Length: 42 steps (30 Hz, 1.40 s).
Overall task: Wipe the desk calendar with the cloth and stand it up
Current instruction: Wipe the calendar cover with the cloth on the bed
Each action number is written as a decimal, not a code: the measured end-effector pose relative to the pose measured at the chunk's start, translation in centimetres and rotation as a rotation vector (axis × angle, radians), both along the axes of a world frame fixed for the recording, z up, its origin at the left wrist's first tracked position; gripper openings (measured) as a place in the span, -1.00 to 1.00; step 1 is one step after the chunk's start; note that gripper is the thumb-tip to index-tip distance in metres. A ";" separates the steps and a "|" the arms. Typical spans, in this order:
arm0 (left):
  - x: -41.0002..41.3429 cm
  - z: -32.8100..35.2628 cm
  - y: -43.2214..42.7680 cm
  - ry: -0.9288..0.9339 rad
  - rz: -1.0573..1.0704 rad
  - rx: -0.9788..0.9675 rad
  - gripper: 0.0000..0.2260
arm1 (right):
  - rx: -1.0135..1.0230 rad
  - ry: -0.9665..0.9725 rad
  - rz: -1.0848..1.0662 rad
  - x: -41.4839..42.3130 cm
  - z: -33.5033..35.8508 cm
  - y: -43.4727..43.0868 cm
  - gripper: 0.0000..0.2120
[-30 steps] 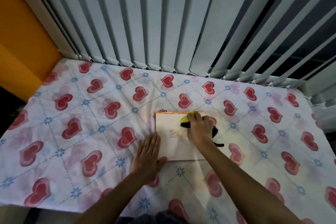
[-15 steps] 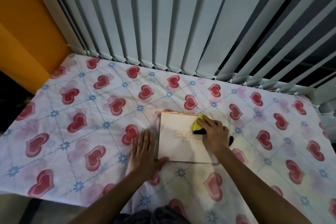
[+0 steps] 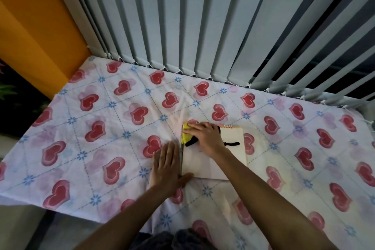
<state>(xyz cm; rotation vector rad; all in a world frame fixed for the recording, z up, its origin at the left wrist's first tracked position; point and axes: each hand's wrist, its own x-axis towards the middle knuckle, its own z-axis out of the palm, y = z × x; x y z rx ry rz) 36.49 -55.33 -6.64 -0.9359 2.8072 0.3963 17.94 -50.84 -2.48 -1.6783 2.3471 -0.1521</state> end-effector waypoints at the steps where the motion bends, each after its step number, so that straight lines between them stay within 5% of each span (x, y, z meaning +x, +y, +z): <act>1: 0.0 0.1 0.1 -0.008 0.000 0.010 -0.07 | -0.013 -0.001 0.002 0.3 -0.1 0.2 -0.37; 9: -0.2 -0.2 0.1 -0.032 -0.017 -0.042 -0.07 | -0.050 -0.110 0.200 1.0 -1.1 4.2 -0.33; 16: -0.2 -0.4 -0.2 0.043 -0.093 -0.002 -0.19 | 0.049 -0.038 -0.031 -0.7 -0.1 0.7 -0.34; 28: -0.8 -0.1 -0.8 -0.048 -0.156 0.025 -0.21 | 0.116 0.052 -0.338 -6.5 0.4 11.2 -0.44; 34: -3.1 1.5 -3.5 -0.157 -0.343 0.026 0.06 | 0.095 0.071 -0.145 -2.7 0.4 8.2 -0.47; 38: -3.5 1.0 -4.6 -0.217 -0.429 -0.032 0.08 | 0.025 0.000 0.113 0.8 -0.5 7.1 -0.50; 42: -3.3 1.0 -6.3 -0.233 -0.512 -0.072 0.00 | 0.044 -0.011 0.069 -1.0 -0.2 10.1 -0.43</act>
